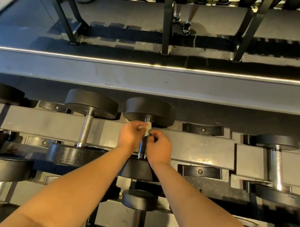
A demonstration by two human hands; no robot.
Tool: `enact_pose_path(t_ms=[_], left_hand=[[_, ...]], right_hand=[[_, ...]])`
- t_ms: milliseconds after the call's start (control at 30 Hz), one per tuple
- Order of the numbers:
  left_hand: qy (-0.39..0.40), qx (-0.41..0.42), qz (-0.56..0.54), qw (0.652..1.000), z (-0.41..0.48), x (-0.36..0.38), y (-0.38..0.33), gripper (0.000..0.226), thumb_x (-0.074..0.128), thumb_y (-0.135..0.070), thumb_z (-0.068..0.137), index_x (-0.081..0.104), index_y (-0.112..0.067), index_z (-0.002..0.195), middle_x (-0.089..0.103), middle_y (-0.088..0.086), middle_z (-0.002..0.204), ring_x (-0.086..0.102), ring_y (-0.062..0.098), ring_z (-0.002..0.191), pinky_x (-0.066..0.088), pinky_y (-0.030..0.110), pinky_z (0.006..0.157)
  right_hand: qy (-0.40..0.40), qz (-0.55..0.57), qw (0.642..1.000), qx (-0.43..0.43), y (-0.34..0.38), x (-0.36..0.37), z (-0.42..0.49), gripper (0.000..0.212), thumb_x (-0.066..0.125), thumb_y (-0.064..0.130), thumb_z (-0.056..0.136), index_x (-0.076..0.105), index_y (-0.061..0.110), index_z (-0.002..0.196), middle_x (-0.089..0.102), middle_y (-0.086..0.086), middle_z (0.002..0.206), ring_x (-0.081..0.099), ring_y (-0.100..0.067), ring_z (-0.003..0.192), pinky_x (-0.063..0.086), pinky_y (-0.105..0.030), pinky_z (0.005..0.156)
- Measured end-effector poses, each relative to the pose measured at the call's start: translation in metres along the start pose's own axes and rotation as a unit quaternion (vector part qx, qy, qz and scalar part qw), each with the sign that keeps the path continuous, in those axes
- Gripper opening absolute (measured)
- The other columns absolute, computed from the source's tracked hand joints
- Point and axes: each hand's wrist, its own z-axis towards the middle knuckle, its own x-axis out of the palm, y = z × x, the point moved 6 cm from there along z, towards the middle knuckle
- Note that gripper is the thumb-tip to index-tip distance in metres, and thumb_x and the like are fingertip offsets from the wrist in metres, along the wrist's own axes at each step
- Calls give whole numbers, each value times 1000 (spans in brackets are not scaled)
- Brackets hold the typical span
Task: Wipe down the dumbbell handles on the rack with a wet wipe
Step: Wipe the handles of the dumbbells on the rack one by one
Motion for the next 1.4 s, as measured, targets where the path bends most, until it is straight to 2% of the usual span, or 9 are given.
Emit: enact_pose_path(t_ms=[100, 300, 567, 667, 767, 933, 1100, 1233, 1400], left_hand=[[13, 4, 30, 999, -9, 0, 7, 16, 66, -21, 97, 74, -21, 110, 67, -6, 102, 60, 7, 90, 38, 6, 65], [-29, 30, -23, 999, 4, -11, -3, 15, 62, -19, 99, 74, -25, 107, 69, -8, 101, 60, 3, 90, 39, 4, 66], [31, 17, 5, 999, -7, -1, 12, 12, 69, -19, 95, 77, -19, 104, 71, -6, 96, 64, 7, 89, 40, 4, 69], [12, 33, 8, 999, -2, -6, 10, 13, 67, -20, 96, 77, -20, 106, 73, -4, 100, 65, 6, 89, 44, 12, 75], [-35, 46, -16, 998, 8, -9, -2, 16, 65, -20, 98, 76, -21, 109, 72, -4, 103, 66, 10, 95, 45, 16, 78], [10, 13, 7, 1000, 2, 3, 6, 13, 67, -19, 96, 77, -21, 105, 71, -2, 99, 66, 13, 95, 50, 27, 83], [42, 19, -6, 999, -7, -3, 15, 11, 71, -19, 94, 78, -20, 101, 73, -5, 94, 66, 6, 88, 48, 15, 78], [-12, 45, -54, 997, 11, -10, 6, 15, 68, -20, 96, 78, -20, 107, 76, -3, 105, 68, 10, 97, 52, 25, 90], [21, 12, -117, 993, 9, 3, 11, 13, 70, -16, 94, 78, -26, 99, 76, -2, 102, 70, 13, 100, 54, 33, 96]], right_hand=[[-4, 1, 1000, -6, 2, -2, -2, 18, 55, 14, 99, 69, 21, 107, 68, 4, 96, 64, -7, 84, 52, -17, 68], [-7, 0, 1000, -5, 0, 0, 0, 18, 55, 16, 98, 69, 23, 108, 68, 6, 96, 66, -8, 86, 58, -26, 77], [-9, 2, 1000, -23, 4, -4, -3, 17, 56, 13, 98, 69, 22, 105, 67, 5, 97, 63, -9, 88, 50, -19, 73], [-8, -2, 1000, -16, 4, -4, -3, 17, 56, 14, 98, 69, 21, 106, 67, 5, 97, 63, -7, 86, 49, -15, 70], [-6, 0, 1000, -10, 1, -1, 0, 17, 56, 16, 97, 69, 23, 105, 67, 5, 96, 64, -8, 86, 56, -24, 76], [-4, 4, 1000, -8, 0, 0, 0, 18, 56, 15, 97, 69, 22, 108, 67, 3, 100, 65, -10, 88, 56, -24, 77], [2, 12, 1000, -13, 2, -1, -3, 15, 58, 15, 97, 69, 21, 105, 67, 5, 96, 63, -6, 86, 52, -18, 72], [-1, 19, 1000, -1, 0, -1, -1, 16, 58, 16, 97, 69, 23, 106, 68, 6, 94, 65, -5, 83, 50, -15, 68], [-3, 6, 1000, -4, 3, -2, -1, 17, 57, 15, 97, 68, 22, 107, 67, 6, 96, 64, -6, 85, 49, -12, 67]])
